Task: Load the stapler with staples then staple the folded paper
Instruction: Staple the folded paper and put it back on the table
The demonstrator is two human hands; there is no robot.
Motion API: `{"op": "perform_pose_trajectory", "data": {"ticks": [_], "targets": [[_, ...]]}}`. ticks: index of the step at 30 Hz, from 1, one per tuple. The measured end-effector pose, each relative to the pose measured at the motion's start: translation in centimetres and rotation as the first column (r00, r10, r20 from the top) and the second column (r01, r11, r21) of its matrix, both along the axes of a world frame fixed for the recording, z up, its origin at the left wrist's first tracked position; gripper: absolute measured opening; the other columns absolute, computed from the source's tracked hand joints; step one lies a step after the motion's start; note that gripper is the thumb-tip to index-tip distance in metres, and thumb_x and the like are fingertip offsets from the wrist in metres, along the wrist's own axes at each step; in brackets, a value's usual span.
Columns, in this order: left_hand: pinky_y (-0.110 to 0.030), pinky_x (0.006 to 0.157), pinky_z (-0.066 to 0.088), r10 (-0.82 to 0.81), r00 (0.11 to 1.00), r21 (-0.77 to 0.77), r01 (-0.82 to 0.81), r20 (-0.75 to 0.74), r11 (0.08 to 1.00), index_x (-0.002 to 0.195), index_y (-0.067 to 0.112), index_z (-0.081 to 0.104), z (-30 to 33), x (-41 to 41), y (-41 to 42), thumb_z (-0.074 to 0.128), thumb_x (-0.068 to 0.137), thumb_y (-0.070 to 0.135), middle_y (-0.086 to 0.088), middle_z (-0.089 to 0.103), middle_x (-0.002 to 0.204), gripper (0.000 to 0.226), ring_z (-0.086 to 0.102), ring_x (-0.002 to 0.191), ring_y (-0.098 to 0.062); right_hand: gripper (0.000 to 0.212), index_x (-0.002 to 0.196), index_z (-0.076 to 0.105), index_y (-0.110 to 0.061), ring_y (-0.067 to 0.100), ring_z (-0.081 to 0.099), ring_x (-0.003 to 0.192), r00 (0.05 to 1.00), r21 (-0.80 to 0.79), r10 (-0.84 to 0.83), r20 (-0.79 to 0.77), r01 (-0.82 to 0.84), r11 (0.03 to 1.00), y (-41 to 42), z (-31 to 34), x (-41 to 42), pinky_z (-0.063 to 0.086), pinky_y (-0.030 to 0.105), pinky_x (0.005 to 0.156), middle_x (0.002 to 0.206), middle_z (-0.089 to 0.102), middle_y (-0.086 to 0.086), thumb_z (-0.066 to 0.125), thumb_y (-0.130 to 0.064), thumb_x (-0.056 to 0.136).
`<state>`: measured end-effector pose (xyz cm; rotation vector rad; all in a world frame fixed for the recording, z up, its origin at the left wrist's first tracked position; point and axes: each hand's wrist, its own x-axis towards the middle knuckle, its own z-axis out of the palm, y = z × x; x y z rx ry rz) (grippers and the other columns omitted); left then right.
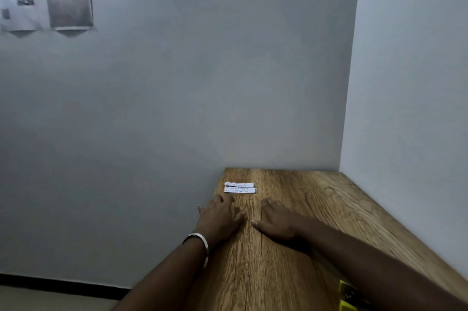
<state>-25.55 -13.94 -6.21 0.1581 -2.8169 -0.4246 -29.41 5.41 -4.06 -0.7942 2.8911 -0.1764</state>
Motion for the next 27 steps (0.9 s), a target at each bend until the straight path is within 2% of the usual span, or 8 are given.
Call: {"op": "perform_pose_trajectory", "data": {"ticks": [4, 9, 15, 17, 19, 21, 24, 27], "targets": [[-0.062, 0.109, 0.029, -0.021, 0.999, -0.008, 0.021, 0.031, 1.000, 0.141, 0.026, 0.040, 0.0, 2.8, 0.7, 0.044, 0.090, 0.063, -0.006, 0.046, 0.142, 0.063, 0.046, 0.130, -0.027, 0.090, 0.158, -0.004, -0.016, 0.029, -0.005, 0.154, 1.000, 0.057, -0.007, 0.027, 0.006, 0.998, 1.0, 0.4, 2.7, 0.006, 0.053, 0.123, 0.167, -0.008, 0.010, 0.027, -0.070, 0.095], [-0.061, 0.108, 0.030, -0.093, 0.992, -0.024, 0.096, 0.087, 0.995, 0.131, 0.035, 0.052, 0.4, 6.6, 1.7, 0.039, 0.093, 0.061, 0.001, 0.052, 0.135, 0.048, 0.050, 0.123, -0.020, 0.087, 0.159, 0.001, -0.017, 0.031, -0.001, 0.154, 0.999, 0.097, -0.006, 0.048, 0.002, 0.995, 2.0, 0.9, 5.8, 0.009, 0.054, 0.123, 0.167, -0.004, 0.012, 0.029, -0.070, 0.094], [-0.051, 0.103, 0.038, -0.148, 0.985, -0.066, 0.154, 0.087, 0.986, 0.131, 0.034, 0.055, 0.6, 11.4, 3.2, 0.035, 0.097, 0.055, 0.004, 0.056, 0.132, 0.045, 0.053, 0.117, -0.017, 0.082, 0.158, 0.016, -0.020, 0.032, 0.017, 0.152, 1.000, 0.100, -0.016, 0.023, 0.014, 0.995, 2.9, 1.3, 9.2, 0.019, 0.049, 0.122, 0.165, 0.014, 0.014, 0.035, -0.068, 0.093], [-0.048, 0.102, 0.038, -0.152, 0.985, -0.068, 0.158, 0.085, 0.985, 0.133, 0.033, 0.055, 0.6, 12.8, 3.5, 0.035, 0.098, 0.054, 0.003, 0.056, 0.131, 0.045, 0.053, 0.116, -0.017, 0.074, 0.151, 0.034, -0.017, 0.030, 0.038, 0.141, 1.000, 0.078, 0.002, -0.002, -0.002, 0.997, 3.2, 1.5, 10.3, 0.034, 0.045, 0.114, 0.157, 0.035, 0.015, 0.039, -0.064, 0.094], [-0.047, 0.101, 0.042, -0.156, 0.984, -0.070, 0.163, 0.090, 0.984, 0.134, 0.032, 0.055, 0.6, 14.2, 3.8, 0.034, 0.099, 0.052, 0.003, 0.056, 0.132, 0.046, 0.055, 0.115, -0.018, 0.059, 0.132, 0.052, -0.015, 0.023, 0.055, 0.113, 1.000, 0.034, 0.014, -0.008, -0.014, 0.999, 3.5, 1.7, 11.4, 0.045, 0.038, 0.095, 0.134, 0.056, 0.013, 0.044, -0.060, 0.094], [-0.046, 0.098, 0.046, -0.160, 0.984, -0.078, 0.167, 0.082, 0.983, 0.134, 0.031, 0.055, 0.5, 15.2, 4.0, 0.034, 0.100, 0.050, 0.002, 0.057, 0.132, 0.045, 0.057, 0.113, -0.019, 0.046, 0.113, 0.060, -0.015, 0.018, 0.057, 0.092, 0.999, -0.001, 0.024, -0.022, -0.024, 1.000, 4.0, 1.8, 12.4, 0.047, 0.035, 0.082, 0.112, 0.064, 0.010, 0.048, -0.055, 0.094], [-0.045, 0.097, 0.047, -0.170, 0.983, -0.085, 0.176, 0.070, 0.981, 0.134, 0.030, 0.056, 0.4, 16.6, 4.3, 0.035, 0.101, 0.047, 0.002, 0.056, 0.133, 0.043, 0.057, 0.113, -0.020, 0.034, 0.092, 0.062, -0.017, 0.015, 0.057, 0.078, 0.999, -0.047, 0.035, -0.038, -0.037, 0.998, 4.8, 1.7, 13.8, 0.046, 0.033, 0.072, 0.092, 0.064, 0.004, 0.051, -0.049, 0.095], [-0.046, 0.099, 0.046, -0.178, 0.982, -0.085, 0.183, 0.057, 0.979, 0.135, 0.031, 0.055, 0.4, 17.7, 4.6, 0.036, 0.102, 0.043, 0.002, 0.056, 0.133, 0.040, 0.057, 0.114, -0.020, 0.033, 0.083, 0.064, -0.016, 0.013, 0.056, 0.068, 0.997, -0.114, 0.045, -0.066, -0.053, 0.992, 5.6, 1.3, 15.2, 0.044, 0.031, 0.064, 0.081, 0.064, 0.003, 0.052, -0.044, 0.096]]}}
